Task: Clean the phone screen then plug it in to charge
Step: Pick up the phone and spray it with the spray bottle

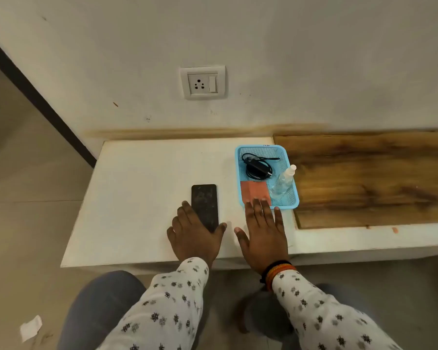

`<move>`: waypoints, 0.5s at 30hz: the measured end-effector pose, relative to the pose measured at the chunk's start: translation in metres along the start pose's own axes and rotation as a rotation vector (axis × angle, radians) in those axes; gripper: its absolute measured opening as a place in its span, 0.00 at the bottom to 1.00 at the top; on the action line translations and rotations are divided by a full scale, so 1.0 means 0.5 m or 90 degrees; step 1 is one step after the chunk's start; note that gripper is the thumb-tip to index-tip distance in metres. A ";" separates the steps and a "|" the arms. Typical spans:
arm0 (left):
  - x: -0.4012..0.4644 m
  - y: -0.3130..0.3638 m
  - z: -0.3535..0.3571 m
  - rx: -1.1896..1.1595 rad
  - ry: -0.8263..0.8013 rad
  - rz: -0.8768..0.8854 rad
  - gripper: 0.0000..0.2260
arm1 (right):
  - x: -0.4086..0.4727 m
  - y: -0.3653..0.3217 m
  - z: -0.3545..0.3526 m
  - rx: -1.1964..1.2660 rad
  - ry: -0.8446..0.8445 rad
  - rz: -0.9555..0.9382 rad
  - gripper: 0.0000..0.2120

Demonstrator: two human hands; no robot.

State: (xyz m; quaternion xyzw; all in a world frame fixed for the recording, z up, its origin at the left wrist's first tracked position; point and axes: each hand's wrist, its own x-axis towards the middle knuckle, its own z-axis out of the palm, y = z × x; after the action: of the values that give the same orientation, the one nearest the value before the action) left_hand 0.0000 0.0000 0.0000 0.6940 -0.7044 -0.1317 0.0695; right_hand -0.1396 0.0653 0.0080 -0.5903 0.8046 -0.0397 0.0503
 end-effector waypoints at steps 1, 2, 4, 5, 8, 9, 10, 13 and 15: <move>0.001 0.002 -0.004 -0.008 -0.018 -0.018 0.52 | 0.001 0.000 -0.006 -0.009 0.004 0.003 0.34; 0.000 0.003 -0.004 -0.010 -0.018 -0.031 0.53 | 0.004 0.000 -0.011 -0.018 0.017 0.006 0.34; 0.004 0.000 0.004 -0.002 -0.018 -0.040 0.53 | 0.008 0.000 -0.014 -0.035 0.039 0.001 0.35; 0.006 0.003 0.006 0.000 -0.022 -0.044 0.53 | 0.010 0.000 -0.012 -0.032 0.047 0.000 0.35; 0.011 0.009 0.005 0.013 -0.034 -0.043 0.51 | 0.012 0.002 -0.010 -0.030 0.064 -0.002 0.34; 0.014 0.011 0.004 0.013 -0.038 -0.046 0.50 | 0.013 0.003 -0.006 -0.030 0.068 0.000 0.34; 0.015 0.013 0.002 0.008 -0.046 -0.048 0.49 | 0.014 0.004 -0.005 -0.028 0.064 0.003 0.34; 0.017 0.022 0.005 -0.008 -0.056 -0.061 0.46 | 0.018 0.005 -0.002 -0.024 0.065 0.008 0.33; 0.019 0.027 0.005 -0.017 -0.063 -0.074 0.45 | 0.021 0.006 0.000 -0.019 0.077 0.009 0.32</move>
State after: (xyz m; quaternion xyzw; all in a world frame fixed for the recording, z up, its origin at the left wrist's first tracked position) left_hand -0.0139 -0.0093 0.0008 0.7256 -0.6635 -0.1788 0.0363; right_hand -0.1457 0.0561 0.0070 -0.5820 0.8107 -0.0632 -0.0071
